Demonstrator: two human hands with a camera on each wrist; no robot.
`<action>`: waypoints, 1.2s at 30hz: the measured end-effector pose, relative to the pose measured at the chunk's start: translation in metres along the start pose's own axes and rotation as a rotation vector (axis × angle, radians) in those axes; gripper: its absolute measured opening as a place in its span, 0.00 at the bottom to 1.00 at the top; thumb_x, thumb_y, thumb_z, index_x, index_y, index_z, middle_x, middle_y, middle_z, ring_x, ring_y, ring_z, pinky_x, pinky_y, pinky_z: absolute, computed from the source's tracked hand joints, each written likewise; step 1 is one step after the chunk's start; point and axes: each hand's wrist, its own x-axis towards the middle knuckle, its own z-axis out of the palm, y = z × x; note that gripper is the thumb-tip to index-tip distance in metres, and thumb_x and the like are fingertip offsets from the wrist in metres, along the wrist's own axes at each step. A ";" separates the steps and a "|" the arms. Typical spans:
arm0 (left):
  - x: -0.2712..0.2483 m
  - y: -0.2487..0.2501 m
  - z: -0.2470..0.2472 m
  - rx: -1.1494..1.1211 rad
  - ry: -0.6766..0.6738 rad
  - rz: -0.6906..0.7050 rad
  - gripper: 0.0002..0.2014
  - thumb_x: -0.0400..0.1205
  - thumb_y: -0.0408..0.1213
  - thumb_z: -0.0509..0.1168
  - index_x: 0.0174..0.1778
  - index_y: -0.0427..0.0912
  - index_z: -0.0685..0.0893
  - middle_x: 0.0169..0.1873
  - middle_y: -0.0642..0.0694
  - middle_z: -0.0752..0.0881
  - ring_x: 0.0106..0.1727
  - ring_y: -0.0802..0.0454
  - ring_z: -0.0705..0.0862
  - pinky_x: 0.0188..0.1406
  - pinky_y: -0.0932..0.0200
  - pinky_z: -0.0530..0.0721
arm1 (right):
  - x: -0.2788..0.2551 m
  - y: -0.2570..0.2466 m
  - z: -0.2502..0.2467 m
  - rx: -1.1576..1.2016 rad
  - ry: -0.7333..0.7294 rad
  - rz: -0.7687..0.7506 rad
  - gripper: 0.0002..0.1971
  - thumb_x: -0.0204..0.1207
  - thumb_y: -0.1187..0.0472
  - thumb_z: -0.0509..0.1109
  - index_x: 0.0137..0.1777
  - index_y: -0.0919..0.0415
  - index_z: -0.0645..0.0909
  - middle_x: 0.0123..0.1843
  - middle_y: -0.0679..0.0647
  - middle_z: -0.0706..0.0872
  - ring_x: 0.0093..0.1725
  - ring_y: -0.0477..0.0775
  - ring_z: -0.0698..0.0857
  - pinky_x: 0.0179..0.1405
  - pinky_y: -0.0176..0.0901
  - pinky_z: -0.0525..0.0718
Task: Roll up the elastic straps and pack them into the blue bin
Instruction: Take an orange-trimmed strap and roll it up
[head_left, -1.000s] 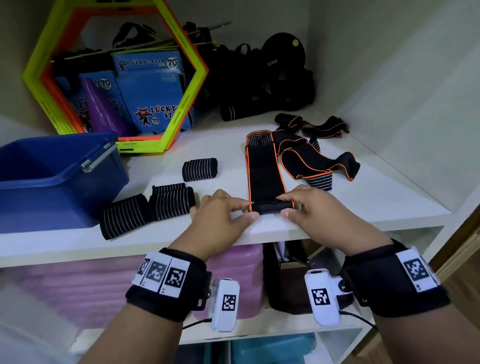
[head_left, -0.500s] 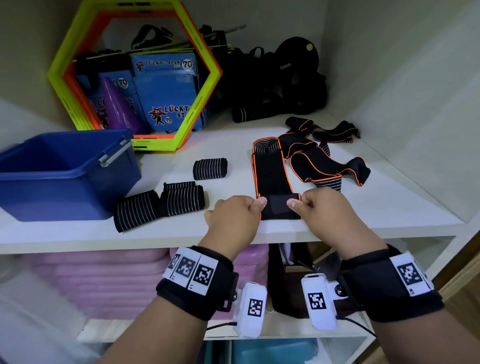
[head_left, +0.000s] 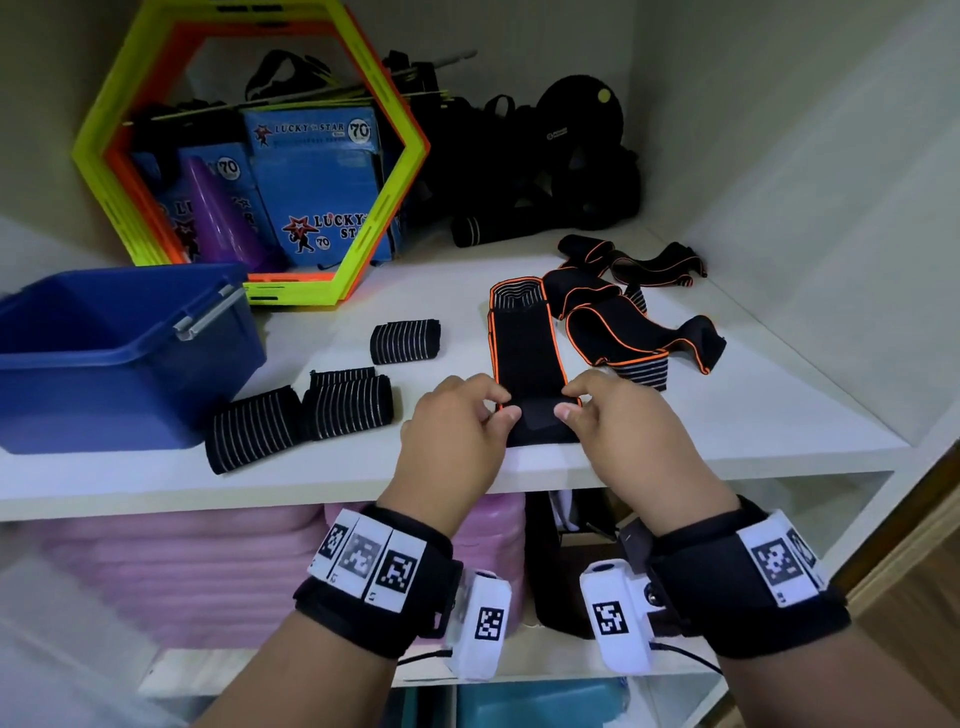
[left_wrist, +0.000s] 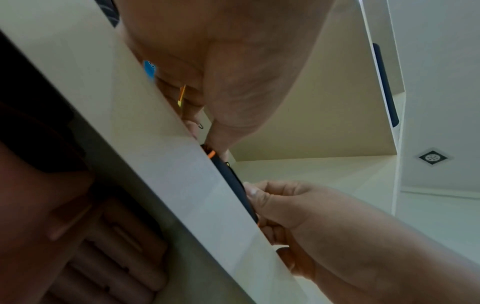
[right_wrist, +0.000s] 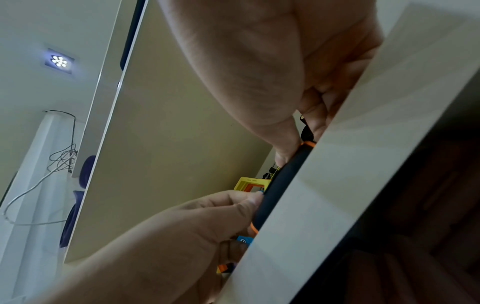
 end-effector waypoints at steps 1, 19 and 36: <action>0.000 -0.001 -0.001 -0.017 0.004 0.010 0.01 0.80 0.49 0.71 0.45 0.60 0.86 0.38 0.55 0.82 0.44 0.53 0.83 0.51 0.45 0.84 | 0.000 0.001 0.001 -0.033 -0.003 -0.015 0.14 0.84 0.51 0.66 0.66 0.52 0.84 0.52 0.56 0.86 0.56 0.59 0.83 0.49 0.48 0.79; 0.001 -0.016 -0.005 0.002 -0.132 0.022 0.10 0.82 0.52 0.68 0.35 0.57 0.82 0.24 0.55 0.74 0.34 0.50 0.75 0.38 0.52 0.77 | 0.006 0.022 -0.009 -0.001 -0.151 0.036 0.22 0.78 0.36 0.65 0.30 0.49 0.72 0.40 0.49 0.75 0.44 0.56 0.80 0.50 0.54 0.80; 0.001 -0.003 -0.007 -0.219 -0.071 -0.185 0.14 0.77 0.48 0.74 0.34 0.45 0.81 0.30 0.50 0.89 0.33 0.53 0.86 0.38 0.57 0.80 | 0.011 0.009 -0.003 -0.028 -0.089 0.166 0.32 0.80 0.35 0.62 0.23 0.60 0.72 0.25 0.54 0.75 0.36 0.62 0.81 0.39 0.49 0.74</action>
